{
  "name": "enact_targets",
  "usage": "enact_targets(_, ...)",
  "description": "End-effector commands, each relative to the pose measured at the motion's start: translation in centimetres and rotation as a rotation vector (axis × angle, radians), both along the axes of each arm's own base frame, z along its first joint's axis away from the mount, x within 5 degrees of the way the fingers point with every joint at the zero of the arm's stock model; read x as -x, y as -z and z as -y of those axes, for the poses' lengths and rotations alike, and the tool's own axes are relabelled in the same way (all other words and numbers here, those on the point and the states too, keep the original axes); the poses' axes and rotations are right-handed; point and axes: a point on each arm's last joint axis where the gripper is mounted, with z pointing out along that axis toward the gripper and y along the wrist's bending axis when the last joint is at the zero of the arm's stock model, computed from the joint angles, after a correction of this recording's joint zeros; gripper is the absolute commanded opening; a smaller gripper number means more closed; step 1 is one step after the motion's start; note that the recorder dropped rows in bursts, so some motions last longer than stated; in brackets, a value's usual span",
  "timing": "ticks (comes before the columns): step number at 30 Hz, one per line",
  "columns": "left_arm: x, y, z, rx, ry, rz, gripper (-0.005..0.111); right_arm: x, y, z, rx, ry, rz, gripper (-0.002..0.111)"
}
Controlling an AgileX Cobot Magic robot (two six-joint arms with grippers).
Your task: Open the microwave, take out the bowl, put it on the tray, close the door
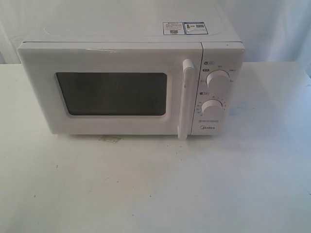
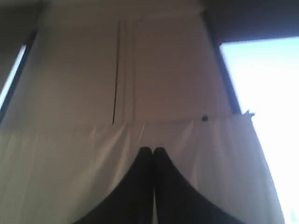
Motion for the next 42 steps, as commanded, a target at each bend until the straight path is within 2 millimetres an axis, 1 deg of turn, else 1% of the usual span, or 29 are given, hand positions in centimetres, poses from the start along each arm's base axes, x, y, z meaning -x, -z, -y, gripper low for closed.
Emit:
enact_targets(1,0.0,0.1,0.1,0.006,0.006,-0.003,0.000,-4.2,-0.7,0.4,0.024,0.075,-0.697,0.000)
enact_targets(3,0.0,0.1,0.1,0.006,0.006,-0.003,0.000,-6.2,0.5,0.9,-0.029,0.103,-1.014,0.000)
enact_targets(5,0.0,0.1,0.1,0.006,0.006,-0.003,0.000,-8.0,2.0,1.1,-0.038,0.130,-1.221,0.000)
enact_targets(6,0.0,0.1,0.1,0.006,0.006,-0.003,0.000,-8.5,2.6,1.1,-0.041,0.139,-1.294,0.000)
enact_targets(8,0.0,0.1,0.1,0.006,0.006,-0.003,0.000,-9.6,3.2,1.1,-0.039,0.145,-1.367,0.000)
enact_targets(11,0.0,0.1,0.1,0.006,0.006,-0.003,0.000,-11.0,3.5,1.1,-0.033,0.141,-1.394,0.000)
enact_targets(15,0.0,0.1,0.1,0.006,0.006,-0.003,0.000,-11.9,3.8,1.0,-0.057,0.131,-1.418,0.000)
enact_targets(17,0.0,0.1,0.1,0.006,0.006,-0.003,0.000,-12.5,3.7,0.9,-0.059,0.120,-1.392,0.000)
enact_targets(18,0.0,0.1,0.1,0.006,0.006,-0.003,0.000,-12.9,3.7,0.8,-0.086,0.100,-1.359,0.000)
enact_targets(21,0.0,0.1,0.1,0.006,0.006,-0.003,0.000,-14.7,3.3,0.0,-0.248,-0.064,-1.221,0.000)
enact_targets(22,0.0,0.1,0.1,0.006,0.006,-0.003,0.000,-15.4,3.3,-0.4,-0.284,-0.120,-1.204,0.000)
enact_targets(24,0.0,0.1,0.1,0.006,0.006,-0.003,0.000,-17.0,3.8,-1.3,-0.276,-0.199,-1.236,0.000)
enact_targets(26,0.0,0.1,0.1,0.006,0.006,-0.003,0.000,-18.3,4.4,-2.7,-0.188,-0.282,-1.305,0.000)
enact_targets(27,0.0,0.1,0.1,0.006,0.006,-0.003,0.000,-18.8,4.7,-3.8,-0.065,-0.335,-1.358,0.000)
enact_targets(28,0.0,0.1,0.1,0.006,0.006,-0.003,0.000,-19.2,5.0,-5.1,0.100,-0.414,-1.408,0.000)
enact_targets(29,0.0,0.1,0.1,0.006,0.006,-0.003,0.000,-19.3,5.3,-6.6,0.284,-0.531,-1.438,0.000)
enact_targets(30,0.0,0.1,0.1,0.006,0.006,-0.003,0.000,-19.1,5.4,-8.1,0.474,-0.676,-1.434,0.000)
enact_targets(31,0.0,0.1,0.1,0.006,0.006,-0.003,0.000,-18.7,5.3,-9.2,0.624,-0.816,-1.406,0.000)
enact_targets(32,0.0,0.1,0.1,0.006,0.006,-0.003,0.000,-18.6,5.4,-10.0,0.749,-0.909,-1.351,0.000)
enact_targets(33,0.0,0.1,0.1,0.006,0.006,-0.003,0.000,-18.7,5.3,-10.6,0.826,-0.982,-1.307,0.000)
enact_targets(35,0.0,0.1,0.1,0.006,0.006,-0.003,0.000,-19.4,5.6,-10.8,0.851,-0.974,-1.296,0.000)
enact_targets(39,0.0,0.1,0.1,0.006,0.006,-0.003,0.000,-21.4,6.6,-10.0,0.733,-0.780,-1.382,0.000)
enact_targets(42,0.0,0.1,0.1,0.006,0.006,-0.003,0.000,-22.5,7.1,-9.2,0.733,-0.625,-1.391,0.000)
